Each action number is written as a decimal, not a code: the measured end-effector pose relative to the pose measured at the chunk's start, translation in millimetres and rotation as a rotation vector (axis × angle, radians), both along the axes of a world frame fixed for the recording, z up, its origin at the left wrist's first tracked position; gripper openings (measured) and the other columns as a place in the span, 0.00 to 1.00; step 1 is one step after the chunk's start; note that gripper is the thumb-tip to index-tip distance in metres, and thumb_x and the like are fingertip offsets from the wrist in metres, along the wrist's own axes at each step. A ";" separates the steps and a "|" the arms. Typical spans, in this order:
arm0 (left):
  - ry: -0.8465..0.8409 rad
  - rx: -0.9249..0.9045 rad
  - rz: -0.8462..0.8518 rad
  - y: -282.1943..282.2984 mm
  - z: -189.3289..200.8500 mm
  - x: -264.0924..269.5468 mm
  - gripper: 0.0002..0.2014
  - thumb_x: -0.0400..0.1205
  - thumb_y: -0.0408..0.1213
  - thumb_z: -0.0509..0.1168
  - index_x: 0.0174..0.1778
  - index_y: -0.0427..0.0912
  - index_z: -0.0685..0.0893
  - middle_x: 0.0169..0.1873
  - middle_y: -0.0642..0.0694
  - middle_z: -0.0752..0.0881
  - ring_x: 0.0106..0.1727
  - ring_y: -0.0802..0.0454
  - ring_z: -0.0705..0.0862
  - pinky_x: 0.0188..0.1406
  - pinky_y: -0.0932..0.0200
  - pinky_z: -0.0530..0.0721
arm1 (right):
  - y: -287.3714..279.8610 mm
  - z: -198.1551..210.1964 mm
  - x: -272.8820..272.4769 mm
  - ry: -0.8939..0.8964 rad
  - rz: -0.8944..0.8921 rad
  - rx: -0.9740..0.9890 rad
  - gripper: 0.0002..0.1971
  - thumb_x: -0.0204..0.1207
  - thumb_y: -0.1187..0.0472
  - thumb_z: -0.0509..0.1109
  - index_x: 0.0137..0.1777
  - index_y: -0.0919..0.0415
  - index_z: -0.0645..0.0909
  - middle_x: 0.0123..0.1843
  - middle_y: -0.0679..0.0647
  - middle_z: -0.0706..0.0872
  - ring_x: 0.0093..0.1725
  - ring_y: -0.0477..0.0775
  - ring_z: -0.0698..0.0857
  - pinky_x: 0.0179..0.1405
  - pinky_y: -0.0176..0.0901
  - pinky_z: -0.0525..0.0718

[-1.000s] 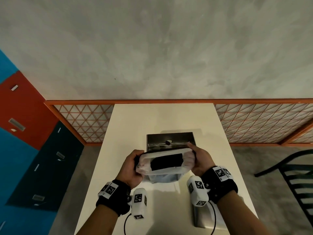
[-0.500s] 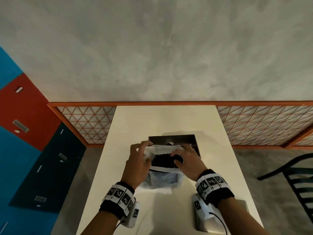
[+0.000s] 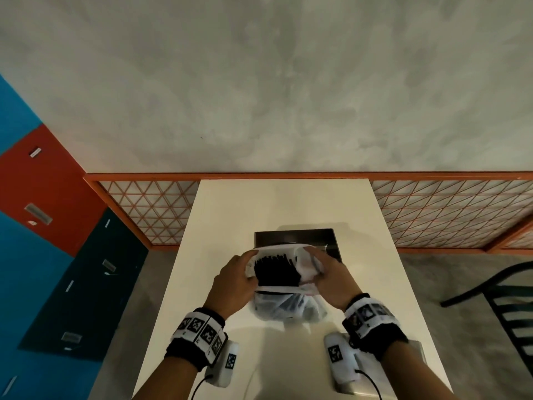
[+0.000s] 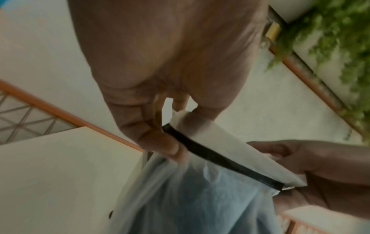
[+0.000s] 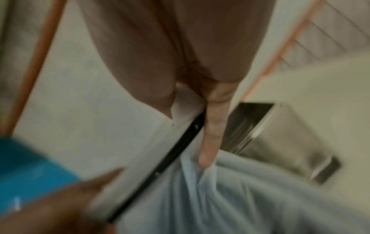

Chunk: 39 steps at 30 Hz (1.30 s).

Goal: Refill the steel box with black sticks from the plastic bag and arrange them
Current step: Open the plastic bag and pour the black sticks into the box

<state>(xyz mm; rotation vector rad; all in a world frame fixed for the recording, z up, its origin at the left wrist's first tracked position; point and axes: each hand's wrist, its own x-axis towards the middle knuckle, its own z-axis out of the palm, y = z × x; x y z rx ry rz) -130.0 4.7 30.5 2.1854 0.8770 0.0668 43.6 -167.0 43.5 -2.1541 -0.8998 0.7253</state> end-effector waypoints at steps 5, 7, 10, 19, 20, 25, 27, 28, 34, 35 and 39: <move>0.031 0.025 0.029 -10.2 -2.5 -1.3 0.34 0.82 0.41 0.65 0.83 0.69 0.64 0.54 0.51 0.76 0.53 0.46 0.82 0.53 0.51 0.80 | -4.1 -2.0 -4.2 -0.070 -0.013 -0.102 0.39 0.72 0.72 0.60 0.82 0.42 0.64 0.61 0.61 0.86 0.49 0.63 0.86 0.51 0.48 0.86; -0.001 0.040 0.056 -11.6 -2.3 -1.5 0.32 0.83 0.44 0.66 0.82 0.72 0.65 0.51 0.51 0.77 0.50 0.50 0.81 0.53 0.52 0.81 | -7.0 0.0 -2.9 -0.159 -0.010 -0.128 0.36 0.74 0.67 0.63 0.81 0.41 0.65 0.67 0.60 0.81 0.59 0.65 0.83 0.58 0.50 0.82; -0.027 -0.022 0.025 -14.2 -4.2 1.3 0.31 0.83 0.44 0.65 0.80 0.75 0.65 0.35 0.48 0.85 0.39 0.51 0.86 0.52 0.47 0.88 | -8.7 6.0 -4.3 -0.166 0.039 -0.164 0.32 0.77 0.65 0.63 0.79 0.39 0.67 0.61 0.60 0.83 0.56 0.65 0.85 0.55 0.55 0.85; -0.245 -0.007 0.124 -10.1 21.4 12.5 0.22 0.82 0.29 0.64 0.67 0.55 0.87 0.31 0.55 0.86 0.31 0.57 0.87 0.46 0.50 0.91 | 0.2 25.3 8.4 -0.297 -0.021 0.026 0.22 0.74 0.74 0.60 0.62 0.55 0.86 0.43 0.58 0.89 0.35 0.56 0.83 0.38 0.36 0.76; -0.265 -0.002 0.163 -5.6 22.7 9.8 0.21 0.82 0.28 0.64 0.65 0.56 0.88 0.31 0.54 0.88 0.31 0.55 0.88 0.44 0.49 0.91 | -3.0 25.5 12.9 -0.310 -0.075 0.023 0.20 0.75 0.72 0.61 0.60 0.54 0.86 0.44 0.58 0.90 0.36 0.57 0.84 0.38 0.38 0.78; -0.017 -0.026 0.109 6.4 -1.7 5.8 0.23 0.82 0.41 0.60 0.68 0.74 0.76 0.39 0.43 0.90 0.39 0.42 0.91 0.50 0.43 0.91 | -6.4 17.6 8.3 -0.200 0.007 -0.322 0.20 0.79 0.53 0.61 0.71 0.39 0.72 0.54 0.61 0.87 0.46 0.69 0.88 0.47 0.55 0.89; -0.011 -0.082 0.120 2.9 -11.2 5.0 0.23 0.82 0.46 0.60 0.69 0.77 0.72 0.38 0.44 0.90 0.41 0.41 0.91 0.52 0.40 0.91 | -6.0 13.6 4.8 -0.116 -0.027 -0.289 0.21 0.77 0.54 0.60 0.69 0.38 0.72 0.50 0.61 0.87 0.42 0.69 0.88 0.42 0.59 0.90; -0.039 -0.104 0.144 0.0 -11.1 5.8 0.22 0.83 0.46 0.61 0.69 0.76 0.72 0.33 0.45 0.90 0.38 0.43 0.91 0.51 0.40 0.91 | -6.1 11.7 4.8 -0.087 -0.063 -0.245 0.21 0.76 0.57 0.60 0.68 0.38 0.73 0.48 0.61 0.87 0.39 0.68 0.88 0.38 0.59 0.91; -0.219 -0.201 0.260 -12.2 -1.3 10.4 0.22 0.86 0.36 0.66 0.72 0.63 0.73 0.22 0.45 0.86 0.26 0.45 0.90 0.39 0.44 0.93 | -6.7 10.3 2.1 0.235 -0.315 0.087 0.25 0.75 0.73 0.61 0.66 0.46 0.78 0.39 0.61 0.87 0.24 0.57 0.87 0.24 0.51 0.89; -0.242 -0.235 0.301 -13.4 1.1 12.0 0.22 0.85 0.36 0.67 0.71 0.61 0.70 0.24 0.43 0.87 0.25 0.43 0.90 0.37 0.44 0.93 | -6.9 12.7 1.1 0.270 -0.357 0.125 0.24 0.75 0.73 0.62 0.65 0.47 0.77 0.39 0.61 0.87 0.25 0.59 0.88 0.25 0.51 0.89; -0.170 -0.265 0.454 -10.1 3.5 17.4 0.17 0.85 0.46 0.69 0.61 0.44 0.71 0.36 0.37 0.89 0.24 0.40 0.90 0.34 0.44 0.93 | -8.5 11.3 1.7 0.148 -0.443 0.027 0.10 0.76 0.61 0.67 0.57 0.55 0.73 0.42 0.58 0.86 0.25 0.62 0.88 0.22 0.45 0.87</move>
